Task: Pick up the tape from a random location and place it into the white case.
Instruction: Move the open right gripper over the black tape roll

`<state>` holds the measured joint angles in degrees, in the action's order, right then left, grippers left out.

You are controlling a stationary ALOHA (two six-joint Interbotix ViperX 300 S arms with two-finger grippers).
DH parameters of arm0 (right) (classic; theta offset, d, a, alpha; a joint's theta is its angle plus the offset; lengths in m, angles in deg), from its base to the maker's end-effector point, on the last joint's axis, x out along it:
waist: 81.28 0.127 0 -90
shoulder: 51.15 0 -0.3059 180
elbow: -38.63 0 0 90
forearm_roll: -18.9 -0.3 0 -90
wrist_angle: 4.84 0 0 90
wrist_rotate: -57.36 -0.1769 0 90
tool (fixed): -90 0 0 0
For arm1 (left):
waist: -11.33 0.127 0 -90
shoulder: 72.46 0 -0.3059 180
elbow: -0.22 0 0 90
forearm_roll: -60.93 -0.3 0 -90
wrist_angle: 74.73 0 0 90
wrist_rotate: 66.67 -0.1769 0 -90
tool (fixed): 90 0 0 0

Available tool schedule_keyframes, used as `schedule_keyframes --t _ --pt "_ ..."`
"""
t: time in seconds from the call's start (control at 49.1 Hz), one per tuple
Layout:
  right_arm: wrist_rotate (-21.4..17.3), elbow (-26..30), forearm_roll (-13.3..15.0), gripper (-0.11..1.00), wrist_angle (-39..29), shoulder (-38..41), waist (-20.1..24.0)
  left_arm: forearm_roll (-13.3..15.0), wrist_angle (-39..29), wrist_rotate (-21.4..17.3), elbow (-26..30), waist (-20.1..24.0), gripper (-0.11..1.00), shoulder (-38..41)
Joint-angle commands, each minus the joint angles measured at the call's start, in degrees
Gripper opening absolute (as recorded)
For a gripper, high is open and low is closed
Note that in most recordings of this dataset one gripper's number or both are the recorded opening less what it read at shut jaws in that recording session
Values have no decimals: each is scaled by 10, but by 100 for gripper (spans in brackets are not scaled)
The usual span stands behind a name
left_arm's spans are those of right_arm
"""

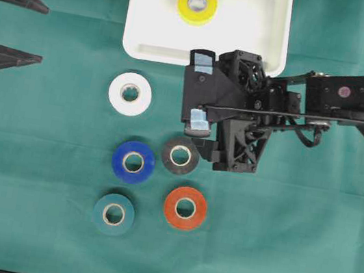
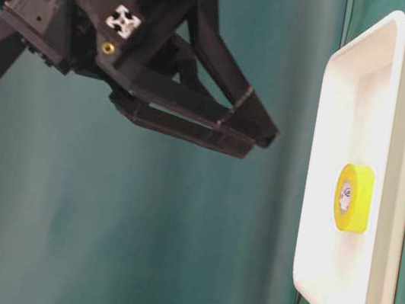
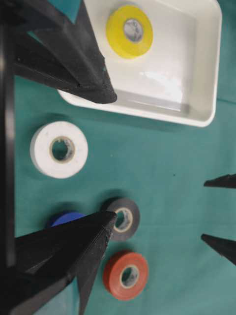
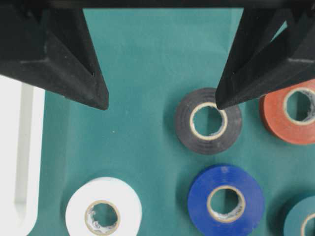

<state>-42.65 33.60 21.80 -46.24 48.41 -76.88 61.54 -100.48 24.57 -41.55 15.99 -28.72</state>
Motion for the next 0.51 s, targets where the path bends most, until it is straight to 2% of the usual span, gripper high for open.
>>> schedule_keyframes --t 0.0,0.489 --pt "-2 12 -2 93 6 0 -1 0 3 1 6 -2 99 4" --pt "-10 -8 -2 93 51 62 3 1 2 1 5 -2 99 4"
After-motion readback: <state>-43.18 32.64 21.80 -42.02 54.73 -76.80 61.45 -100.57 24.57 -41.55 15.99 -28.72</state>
